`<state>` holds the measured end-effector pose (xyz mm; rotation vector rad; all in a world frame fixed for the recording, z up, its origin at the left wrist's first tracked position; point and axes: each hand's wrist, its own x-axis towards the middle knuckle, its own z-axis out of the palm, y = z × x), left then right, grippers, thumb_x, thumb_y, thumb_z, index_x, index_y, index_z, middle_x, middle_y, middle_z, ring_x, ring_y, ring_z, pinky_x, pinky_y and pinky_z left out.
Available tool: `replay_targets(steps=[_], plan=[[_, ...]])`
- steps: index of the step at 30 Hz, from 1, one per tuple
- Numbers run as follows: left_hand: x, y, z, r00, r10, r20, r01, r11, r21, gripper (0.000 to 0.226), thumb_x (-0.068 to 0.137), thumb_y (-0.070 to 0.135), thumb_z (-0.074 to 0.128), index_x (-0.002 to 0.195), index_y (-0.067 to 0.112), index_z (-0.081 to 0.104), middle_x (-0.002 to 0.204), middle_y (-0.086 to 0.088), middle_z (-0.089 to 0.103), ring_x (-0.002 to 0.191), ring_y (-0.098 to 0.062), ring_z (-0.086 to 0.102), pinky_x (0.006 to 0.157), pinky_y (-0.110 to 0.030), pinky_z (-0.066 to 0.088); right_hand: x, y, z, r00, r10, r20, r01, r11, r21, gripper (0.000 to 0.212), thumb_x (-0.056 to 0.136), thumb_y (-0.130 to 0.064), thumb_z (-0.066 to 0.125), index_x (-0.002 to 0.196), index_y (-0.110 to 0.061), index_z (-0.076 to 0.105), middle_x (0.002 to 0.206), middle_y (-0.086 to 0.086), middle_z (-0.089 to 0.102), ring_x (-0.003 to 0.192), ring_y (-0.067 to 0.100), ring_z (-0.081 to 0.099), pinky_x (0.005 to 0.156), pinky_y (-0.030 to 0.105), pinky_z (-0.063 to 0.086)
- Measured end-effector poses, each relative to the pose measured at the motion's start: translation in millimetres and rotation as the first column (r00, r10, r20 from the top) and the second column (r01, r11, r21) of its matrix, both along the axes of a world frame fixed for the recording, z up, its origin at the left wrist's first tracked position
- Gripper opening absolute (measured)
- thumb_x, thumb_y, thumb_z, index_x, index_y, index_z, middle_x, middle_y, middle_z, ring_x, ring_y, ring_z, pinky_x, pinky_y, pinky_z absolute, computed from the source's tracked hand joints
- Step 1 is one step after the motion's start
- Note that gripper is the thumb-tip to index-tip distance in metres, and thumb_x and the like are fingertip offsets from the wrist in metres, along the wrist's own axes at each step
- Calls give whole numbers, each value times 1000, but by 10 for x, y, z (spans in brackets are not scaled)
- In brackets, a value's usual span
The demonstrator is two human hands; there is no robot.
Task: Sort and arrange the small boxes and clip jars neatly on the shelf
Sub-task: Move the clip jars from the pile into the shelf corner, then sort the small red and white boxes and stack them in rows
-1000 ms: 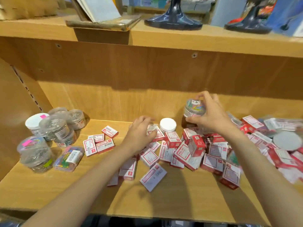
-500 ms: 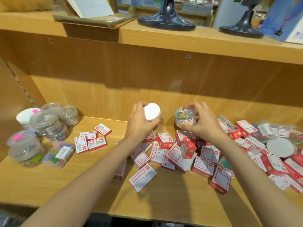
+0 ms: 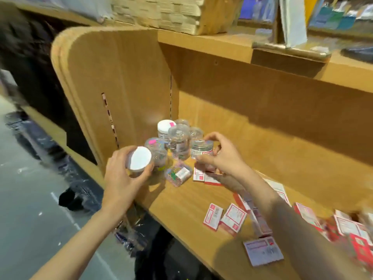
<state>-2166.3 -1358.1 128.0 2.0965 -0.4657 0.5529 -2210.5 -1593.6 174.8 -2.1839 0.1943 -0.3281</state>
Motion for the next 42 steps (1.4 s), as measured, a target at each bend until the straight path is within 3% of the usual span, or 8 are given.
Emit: replay_targets(steps=[4, 8, 15, 19, 28, 35, 38, 42], plan=[[103, 233, -173, 991, 69, -111, -60, 995, 83, 46, 75, 28, 73, 115, 13, 56, 112, 0, 57, 104, -17, 51, 83, -26, 38, 294, 306, -95, 992, 108, 62, -110, 994, 18, 40, 69, -17, 78, 93, -26, 47, 97, -6, 52, 62, -6, 44, 60, 17, 36], [245, 197, -320, 996, -28, -83, 44, 979, 197, 42, 78, 21, 71, 115, 11, 56, 121, -3, 52, 111, -17, 49, 89, -20, 35, 546, 565, -132, 981, 139, 138, -105, 968, -229, 40, 73, -27, 74, 101, -19, 46, 94, -7, 49, 79, 8, 44, 71, 25, 29], [444, 67, -437, 1000, 12, -21, -6, 959, 284, 27, 79, 16, 70, 102, 9, 59, 109, -6, 53, 101, -23, 42, 84, -29, 38, 821, 815, -293, 987, 85, 136, 23, 763, -646, 33, 86, -19, 57, 117, -8, 51, 140, 10, 33, 126, 28, 27, 94, 44, 38], [425, 139, -440, 995, -67, 76, 36, 936, 351, 34, 78, 10, 69, 109, 5, 58, 114, -10, 55, 109, -24, 42, 92, -41, 45, 720, 709, -271, 982, 5, 187, 109, 800, -590, 37, 84, -12, 57, 121, -11, 51, 139, 9, 34, 125, 28, 31, 96, 48, 39], [145, -266, -134, 941, -336, 53, 317, 923, 218, 38, 81, 22, 39, 114, 11, 53, 117, -5, 51, 109, -20, 45, 93, -27, 30, -520, -209, -153, 909, -385, 157, 415, 819, -396, 18, 84, -8, 58, 102, -10, 62, 127, 12, 42, 120, 28, 32, 101, 33, 27], [-285, -1063, -171, 761, -649, 19, 623, 738, 261, 37, 85, 28, 41, 115, 14, 58, 118, -2, 57, 113, -15, 45, 100, -32, 29, -1735, -664, -220, 776, -626, -77, 534, 717, -448, 17, 83, -15, 64, 99, -10, 64, 110, 11, 49, 108, 31, 41, 88, 29, 28], [-496, -1301, -218, 609, -789, -74, 759, 554, 342, 46, 85, 43, 40, 121, 20, 57, 128, -2, 52, 120, -18, 43, 102, -40, 32, -2046, -619, -322, 802, -595, -50, 498, 713, -493, 30, 79, -39, 61, 91, -11, 65, 97, 0, 47, 94, 21, 44, 80, 23, 28], [-652, -1508, -319, 537, -807, -245, 807, 408, 427, 67, 76, 63, 27, 121, 24, 58, 136, 1, 46, 128, -19, 35, 106, -38, 26, -2187, -482, -366, 841, -533, -88, 441, 771, -459, 33, 74, -38, 69, 99, -18, 61, 97, -3, 55, 93, 17, 49, 74, 21, 28]])
